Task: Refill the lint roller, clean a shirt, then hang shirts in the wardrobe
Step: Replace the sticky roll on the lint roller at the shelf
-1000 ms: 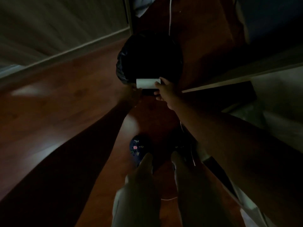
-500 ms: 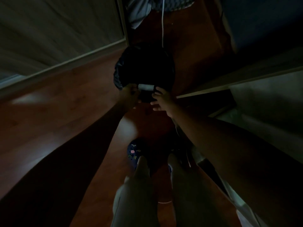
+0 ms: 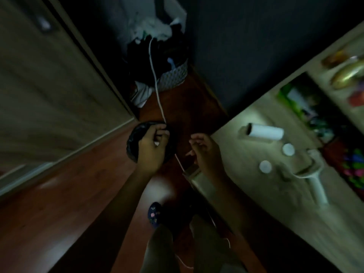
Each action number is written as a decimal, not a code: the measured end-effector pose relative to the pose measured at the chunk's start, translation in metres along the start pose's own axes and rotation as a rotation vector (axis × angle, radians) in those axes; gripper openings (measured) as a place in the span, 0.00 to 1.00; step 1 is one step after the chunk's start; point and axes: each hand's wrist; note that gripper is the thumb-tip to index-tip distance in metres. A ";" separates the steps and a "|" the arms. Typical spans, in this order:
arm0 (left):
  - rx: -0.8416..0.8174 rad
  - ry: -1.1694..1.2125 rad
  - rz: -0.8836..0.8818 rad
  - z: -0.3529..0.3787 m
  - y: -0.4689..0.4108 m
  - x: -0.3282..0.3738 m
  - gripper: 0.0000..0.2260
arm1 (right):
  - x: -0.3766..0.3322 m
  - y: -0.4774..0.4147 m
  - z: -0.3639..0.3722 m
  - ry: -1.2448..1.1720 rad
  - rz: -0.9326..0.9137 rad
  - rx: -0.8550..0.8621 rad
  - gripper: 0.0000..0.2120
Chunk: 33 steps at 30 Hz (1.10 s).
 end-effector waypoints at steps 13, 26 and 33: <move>-0.559 -0.486 0.271 0.228 -0.009 0.078 0.21 | 0.072 0.000 -0.216 0.508 -0.008 0.457 0.09; -0.629 -0.901 0.202 0.278 0.005 0.057 0.26 | 0.134 -0.021 -0.221 0.850 0.031 0.469 0.17; -0.627 -0.651 0.066 0.261 0.019 0.077 0.29 | 0.136 -0.028 -0.217 0.707 0.105 0.442 0.14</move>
Point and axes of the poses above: each hand's wrist, its own y-axis away from the middle knuckle, its own z-axis out of the palm, x = y × z, and after that the axes turned 15 degrees about y, right-handed
